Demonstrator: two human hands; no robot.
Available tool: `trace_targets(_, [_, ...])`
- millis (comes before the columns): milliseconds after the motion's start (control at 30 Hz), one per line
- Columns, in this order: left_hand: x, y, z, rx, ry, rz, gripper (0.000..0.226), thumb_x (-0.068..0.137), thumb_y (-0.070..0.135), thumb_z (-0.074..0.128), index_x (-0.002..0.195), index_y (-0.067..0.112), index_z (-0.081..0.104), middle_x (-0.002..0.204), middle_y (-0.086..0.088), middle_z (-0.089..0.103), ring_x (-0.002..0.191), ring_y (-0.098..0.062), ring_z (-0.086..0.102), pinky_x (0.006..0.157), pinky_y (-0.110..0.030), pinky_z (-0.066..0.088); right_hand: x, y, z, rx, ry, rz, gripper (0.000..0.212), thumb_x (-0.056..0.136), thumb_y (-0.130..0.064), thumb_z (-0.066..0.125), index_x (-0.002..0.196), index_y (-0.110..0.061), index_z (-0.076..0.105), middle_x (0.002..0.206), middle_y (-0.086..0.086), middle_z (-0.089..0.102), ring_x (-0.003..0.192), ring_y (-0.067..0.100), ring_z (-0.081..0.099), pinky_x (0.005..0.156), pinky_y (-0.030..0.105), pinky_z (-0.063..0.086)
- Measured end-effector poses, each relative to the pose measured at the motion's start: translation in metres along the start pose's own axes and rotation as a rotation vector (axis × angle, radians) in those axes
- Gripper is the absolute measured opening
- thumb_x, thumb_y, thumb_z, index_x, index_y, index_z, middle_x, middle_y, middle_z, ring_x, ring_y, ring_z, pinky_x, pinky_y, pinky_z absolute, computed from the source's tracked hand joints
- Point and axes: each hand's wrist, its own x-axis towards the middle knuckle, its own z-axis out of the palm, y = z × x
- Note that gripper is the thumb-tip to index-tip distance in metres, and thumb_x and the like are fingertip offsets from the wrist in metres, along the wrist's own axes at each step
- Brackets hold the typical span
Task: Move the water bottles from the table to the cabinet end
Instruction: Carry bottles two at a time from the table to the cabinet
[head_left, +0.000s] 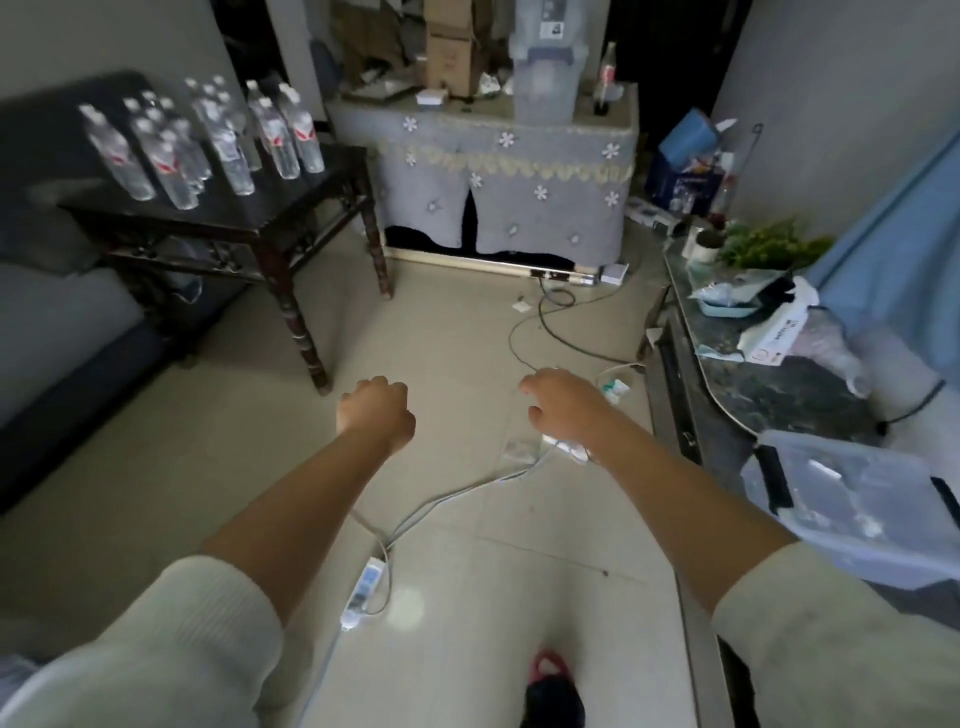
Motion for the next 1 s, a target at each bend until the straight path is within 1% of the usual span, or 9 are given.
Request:
trace_targets(100, [0.046, -0.023, -0.015, -0.039, 0.040, -0.086, 0.036, 0.092, 0.014, 0.041, 0.126, 0.010, 0.052, 0.128, -0.011, 0.052, 0.121, -0.029, 0.048, 0.095, -0.037, 0.043, 0.064, -0.010, -0.017, 0.028, 0.005, -0.071, 0.041, 0.092, -0.012, 0.044, 0.133, -0.009, 0.046, 0.132, 0.014, 0.049, 0.123, 0.031, 0.047, 0.098, 0.036, 0.042])
trace_targets(233, [0.126, -0.050, -0.040, -0.109, 0.081, -0.230, 0.031, 0.089, 0.015, 0.046, 0.116, 0.009, 0.058, 0.122, -0.015, 0.057, 0.115, -0.032, 0.052, 0.092, -0.037, 0.045, 0.163, -0.016, -0.045, 0.073, 0.028, -0.167, 0.041, 0.092, -0.011, 0.046, 0.133, -0.010, 0.047, 0.133, 0.013, 0.050, 0.122, 0.029, 0.049, 0.096, 0.033, 0.043])
trace_targets(367, [0.203, -0.077, -0.067, -0.138, 0.091, -0.334, 0.037, 0.088, 0.016, 0.051, 0.124, 0.008, 0.056, 0.125, -0.013, 0.056, 0.116, -0.032, 0.052, 0.092, -0.039, 0.046, 0.266, -0.022, -0.076, 0.130, 0.010, -0.240, 0.039, 0.092, -0.012, 0.049, 0.130, -0.009, 0.050, 0.131, 0.014, 0.051, 0.119, 0.029, 0.051, 0.097, 0.032, 0.044])
trace_targets(467, [0.247, -0.095, -0.079, -0.142, 0.085, -0.377, 0.038, 0.084, 0.016, 0.058, 0.122, 0.010, 0.058, 0.123, -0.013, 0.056, 0.117, -0.031, 0.051, 0.092, -0.038, 0.046, 0.330, -0.031, -0.092, 0.183, -0.002, -0.278, 0.040, 0.091, -0.012, 0.051, 0.131, -0.008, 0.051, 0.136, 0.014, 0.051, 0.123, 0.028, 0.051, 0.103, 0.033, 0.043])
trace_targets(600, [0.300, -0.125, -0.087, -0.172, 0.095, -0.440, 0.035, 0.091, 0.020, 0.048, 0.123, 0.010, 0.056, 0.126, -0.014, 0.053, 0.120, -0.032, 0.048, 0.096, -0.041, 0.043, 0.412, -0.051, -0.100, 0.189, -0.024, -0.344, 0.039, 0.090, -0.012, 0.053, 0.128, -0.007, 0.053, 0.133, 0.016, 0.054, 0.121, 0.029, 0.052, 0.102, 0.032, 0.043])
trace_targets(733, [0.358, -0.165, -0.092, -0.153, 0.090, -0.485, 0.034, 0.092, 0.019, 0.045, 0.124, 0.010, 0.054, 0.128, -0.014, 0.051, 0.121, -0.032, 0.047, 0.094, -0.040, 0.044, 0.494, -0.079, -0.104, 0.198, -0.035, -0.392, 0.038, 0.088, -0.010, 0.055, 0.125, -0.008, 0.056, 0.127, 0.017, 0.058, 0.117, 0.031, 0.056, 0.100, 0.035, 0.046])
trace_targets(900, [0.444, -0.225, -0.109, -0.133, 0.069, -0.507, 0.035, 0.093, 0.020, 0.043, 0.124, 0.009, 0.053, 0.129, -0.014, 0.049, 0.122, -0.032, 0.046, 0.096, -0.041, 0.043, 0.596, -0.119, -0.120, 0.206, -0.012, -0.409, 0.037, 0.088, -0.011, 0.052, 0.126, -0.008, 0.056, 0.130, 0.017, 0.056, 0.120, 0.031, 0.054, 0.100, 0.033, 0.044])
trace_targets(933, [0.461, -0.237, -0.115, -0.120, 0.064, -0.505, 0.036, 0.093, 0.020, 0.043, 0.126, 0.010, 0.052, 0.131, -0.014, 0.049, 0.123, -0.032, 0.045, 0.098, -0.041, 0.042, 0.615, -0.127, -0.124, 0.225, -0.019, -0.403, 0.038, 0.088, -0.010, 0.052, 0.126, -0.007, 0.056, 0.128, 0.018, 0.057, 0.119, 0.031, 0.054, 0.100, 0.034, 0.044])
trace_targets(1000, [0.501, -0.264, -0.128, -0.088, 0.065, -0.499, 0.037, 0.093, 0.022, 0.044, 0.127, 0.011, 0.052, 0.132, -0.013, 0.049, 0.124, -0.032, 0.045, 0.099, -0.041, 0.041, 0.656, -0.142, -0.133, 0.268, -0.027, -0.388, 0.036, 0.089, -0.009, 0.053, 0.125, -0.005, 0.056, 0.117, 0.017, 0.060, 0.117, 0.033, 0.056, 0.099, 0.036, 0.046])
